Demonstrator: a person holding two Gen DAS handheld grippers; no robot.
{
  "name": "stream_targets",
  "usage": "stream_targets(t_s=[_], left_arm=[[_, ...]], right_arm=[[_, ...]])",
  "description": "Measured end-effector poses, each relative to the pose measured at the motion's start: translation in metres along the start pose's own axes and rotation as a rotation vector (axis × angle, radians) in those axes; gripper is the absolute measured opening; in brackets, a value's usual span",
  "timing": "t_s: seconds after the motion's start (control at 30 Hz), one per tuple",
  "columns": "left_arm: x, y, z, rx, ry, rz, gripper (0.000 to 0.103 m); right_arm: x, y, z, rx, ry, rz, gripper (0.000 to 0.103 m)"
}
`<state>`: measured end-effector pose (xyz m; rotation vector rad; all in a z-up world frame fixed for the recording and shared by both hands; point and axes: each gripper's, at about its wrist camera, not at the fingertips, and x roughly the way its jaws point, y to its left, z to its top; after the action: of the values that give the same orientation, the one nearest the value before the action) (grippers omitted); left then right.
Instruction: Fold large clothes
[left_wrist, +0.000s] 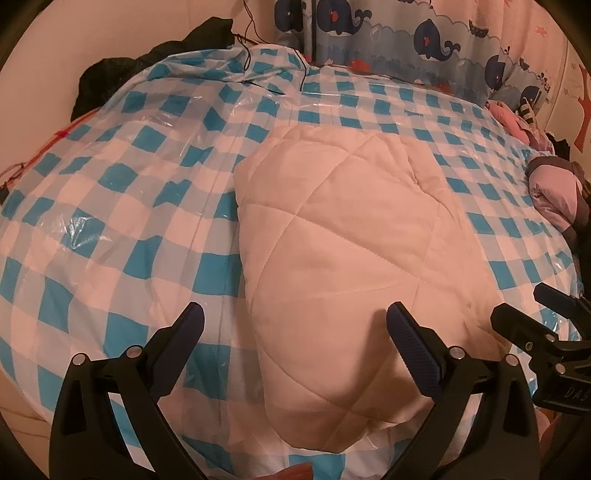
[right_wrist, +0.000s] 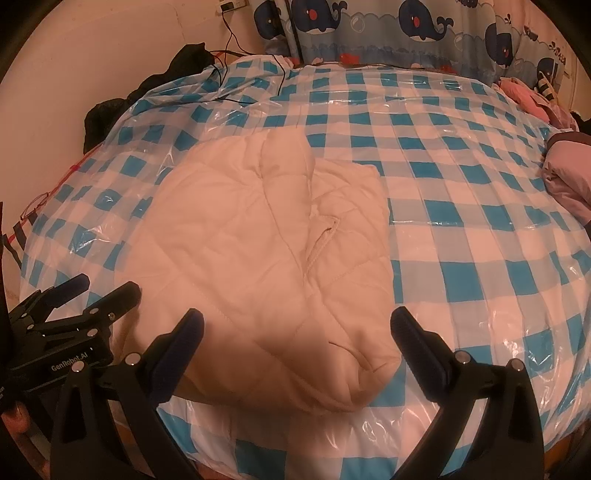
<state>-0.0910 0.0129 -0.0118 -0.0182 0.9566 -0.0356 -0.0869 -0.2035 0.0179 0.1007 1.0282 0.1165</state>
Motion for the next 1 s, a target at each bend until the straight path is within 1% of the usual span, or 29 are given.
stream_targets(t_s=[0.3,0.47,1.0], left_arm=[[-0.003,-0.001,0.002,0.012,-0.004,-0.011,0.095],[-0.004,-0.005,0.002,0.023,-0.003,-0.013,0.095],[-0.004,-0.011,0.000,0.024,0.001,-0.012,0.095]], right_arm=[[0.000,-0.001,-0.001,0.000,0.004,-0.004,0.097],[-0.001,-0.008,-0.005,0.002,0.009,-0.005,0.097],[0.008,-0.010,-0.004,-0.007,0.027,-0.006,0.097]])
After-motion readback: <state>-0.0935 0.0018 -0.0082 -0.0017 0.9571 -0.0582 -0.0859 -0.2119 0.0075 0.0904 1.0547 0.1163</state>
